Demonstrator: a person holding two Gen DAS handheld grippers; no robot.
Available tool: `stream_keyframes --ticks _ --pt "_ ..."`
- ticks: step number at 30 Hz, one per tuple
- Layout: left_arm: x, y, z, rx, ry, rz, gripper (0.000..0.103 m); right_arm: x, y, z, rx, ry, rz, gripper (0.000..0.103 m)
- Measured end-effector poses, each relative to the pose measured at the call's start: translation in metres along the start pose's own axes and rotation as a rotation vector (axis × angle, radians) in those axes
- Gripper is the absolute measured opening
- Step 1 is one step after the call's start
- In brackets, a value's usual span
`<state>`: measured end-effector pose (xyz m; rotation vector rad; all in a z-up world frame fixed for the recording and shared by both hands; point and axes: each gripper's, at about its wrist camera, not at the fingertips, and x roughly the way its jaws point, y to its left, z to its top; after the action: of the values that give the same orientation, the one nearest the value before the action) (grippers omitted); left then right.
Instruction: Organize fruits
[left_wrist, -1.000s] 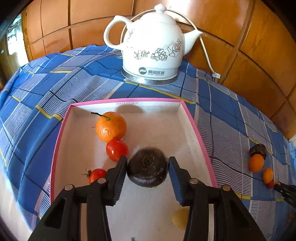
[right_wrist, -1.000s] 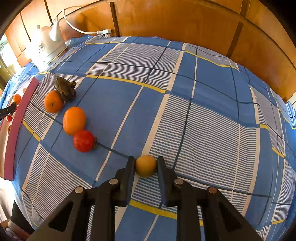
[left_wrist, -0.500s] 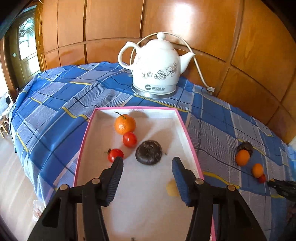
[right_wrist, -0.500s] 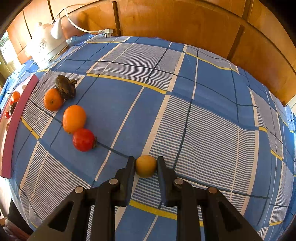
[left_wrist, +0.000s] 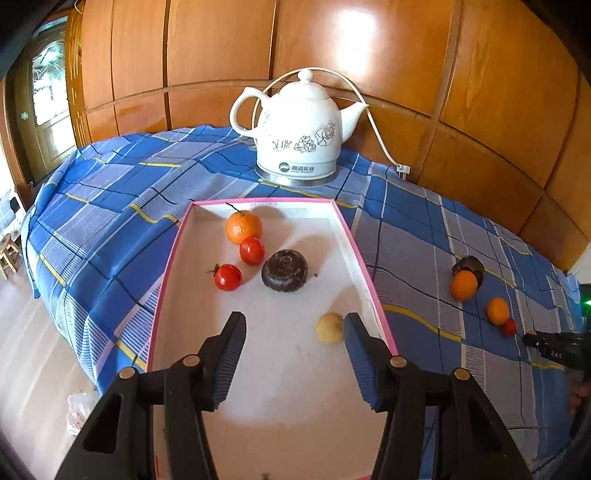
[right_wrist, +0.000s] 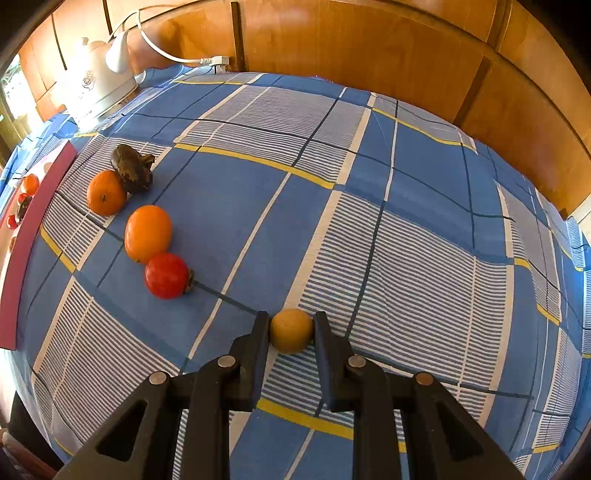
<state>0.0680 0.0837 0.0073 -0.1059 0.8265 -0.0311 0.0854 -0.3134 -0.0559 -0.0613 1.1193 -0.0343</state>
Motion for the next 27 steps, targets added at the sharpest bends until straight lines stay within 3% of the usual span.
stream_keyframes --ticks 27 --pt "0.001 0.002 -0.016 0.001 0.031 0.017 0.056 -0.001 0.002 0.0 -0.014 -0.004 -0.012 0.024"
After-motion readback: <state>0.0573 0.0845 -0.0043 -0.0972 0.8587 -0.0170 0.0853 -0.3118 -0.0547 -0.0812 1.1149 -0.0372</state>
